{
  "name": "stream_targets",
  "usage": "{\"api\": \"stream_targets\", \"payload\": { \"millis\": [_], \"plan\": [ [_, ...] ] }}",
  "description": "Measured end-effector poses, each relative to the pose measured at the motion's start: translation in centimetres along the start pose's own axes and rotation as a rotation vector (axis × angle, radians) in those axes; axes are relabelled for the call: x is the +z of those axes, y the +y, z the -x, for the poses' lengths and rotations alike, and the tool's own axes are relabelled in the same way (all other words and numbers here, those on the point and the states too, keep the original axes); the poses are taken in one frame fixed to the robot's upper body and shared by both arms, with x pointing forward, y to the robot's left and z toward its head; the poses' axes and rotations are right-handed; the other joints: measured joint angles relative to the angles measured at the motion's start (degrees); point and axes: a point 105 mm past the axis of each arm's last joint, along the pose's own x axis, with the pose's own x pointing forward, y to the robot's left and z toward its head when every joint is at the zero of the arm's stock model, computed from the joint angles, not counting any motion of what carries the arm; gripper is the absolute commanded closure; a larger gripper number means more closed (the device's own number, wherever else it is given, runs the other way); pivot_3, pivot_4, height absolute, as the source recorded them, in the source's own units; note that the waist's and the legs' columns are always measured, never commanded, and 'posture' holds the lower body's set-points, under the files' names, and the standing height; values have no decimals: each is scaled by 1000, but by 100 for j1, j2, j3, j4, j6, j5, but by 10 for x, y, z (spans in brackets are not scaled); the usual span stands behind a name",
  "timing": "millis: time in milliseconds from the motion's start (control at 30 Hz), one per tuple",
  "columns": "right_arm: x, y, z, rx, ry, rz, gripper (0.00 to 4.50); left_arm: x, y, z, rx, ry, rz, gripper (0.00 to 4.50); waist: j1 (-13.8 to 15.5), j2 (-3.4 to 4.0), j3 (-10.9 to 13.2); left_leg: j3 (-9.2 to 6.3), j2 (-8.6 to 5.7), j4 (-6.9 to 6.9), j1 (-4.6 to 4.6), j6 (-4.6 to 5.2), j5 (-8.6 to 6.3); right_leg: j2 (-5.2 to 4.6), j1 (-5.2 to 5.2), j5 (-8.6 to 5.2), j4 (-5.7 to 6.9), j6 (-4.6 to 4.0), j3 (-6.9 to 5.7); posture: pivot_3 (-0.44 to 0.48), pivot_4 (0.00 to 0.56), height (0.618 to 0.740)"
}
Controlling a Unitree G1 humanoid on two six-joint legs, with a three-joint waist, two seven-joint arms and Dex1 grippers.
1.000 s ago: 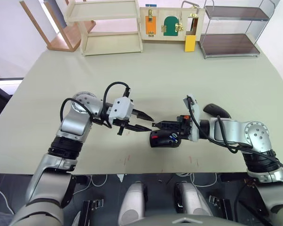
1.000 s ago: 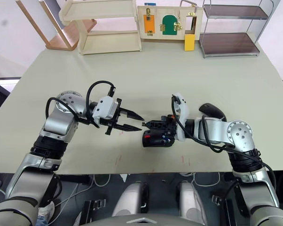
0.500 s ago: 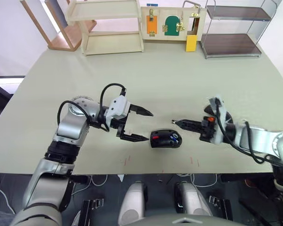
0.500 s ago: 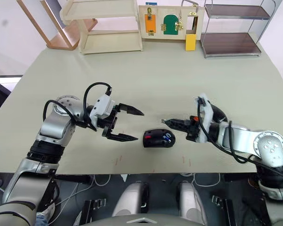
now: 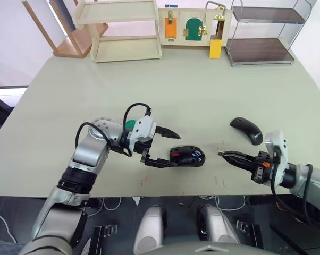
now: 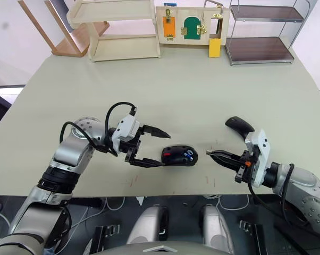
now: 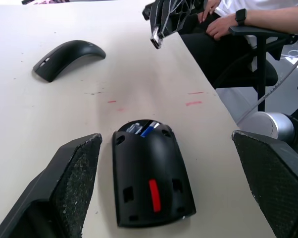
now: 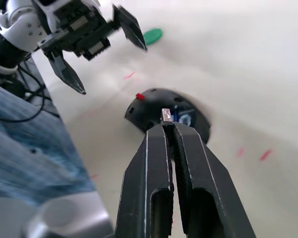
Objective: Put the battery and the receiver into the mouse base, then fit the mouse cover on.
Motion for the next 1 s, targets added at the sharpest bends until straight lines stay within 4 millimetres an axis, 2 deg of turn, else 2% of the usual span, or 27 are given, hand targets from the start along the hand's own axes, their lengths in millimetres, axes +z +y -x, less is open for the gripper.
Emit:
{"api": "stream_targets", "payload": {
  "millis": [233, 467, 700, 833, 1000],
  "plan": [
    [-23, 1, 17, 53, 58, 237, 4500, -4, 3, -12, 31, 10, -2, 12, 16, 0, 0, 1, -1, 3, 3, 0, 0, 0, 3, 3, 2, -5, 0, 0, 150, 740],
    [-16, 2, 24, 101, 10, 481, 4500, -8, 2, -21, 21, 31, 5, 12, 17, 0, 0, 1, -2, 4, 9, -1, 1, 1, 5, 3, 10, -6, 0, 0, 150, 740],
    [-17, 0, 29, 99, -5, 559, 4500, -19, 5, -24, 48, 76, 35, 12, 31, 0, 0, 1, -3, 7, 12, -1, 1, 1, 5, 8, 25, -16, 2, 0, 150, 740],
    [-18, -1, 32, 94, -4, 562, 4500, -29, 8, -35, 60, 102, 58, 12, 45, 0, 0, 2, -4, 14, 13, -1, 1, 1, 5, 9, 33, -17, 4, 0, 150, 740],
    [-19, 0, 31, 91, -13, 555, 4500, -23, 15, -42, 74, 87, 42, 12, 60, 0, 0, 1, -4, 21, 15, -2, 1, 1, 4, 7, 46, -19, 4, 0, 150, 740]
  ]
}}
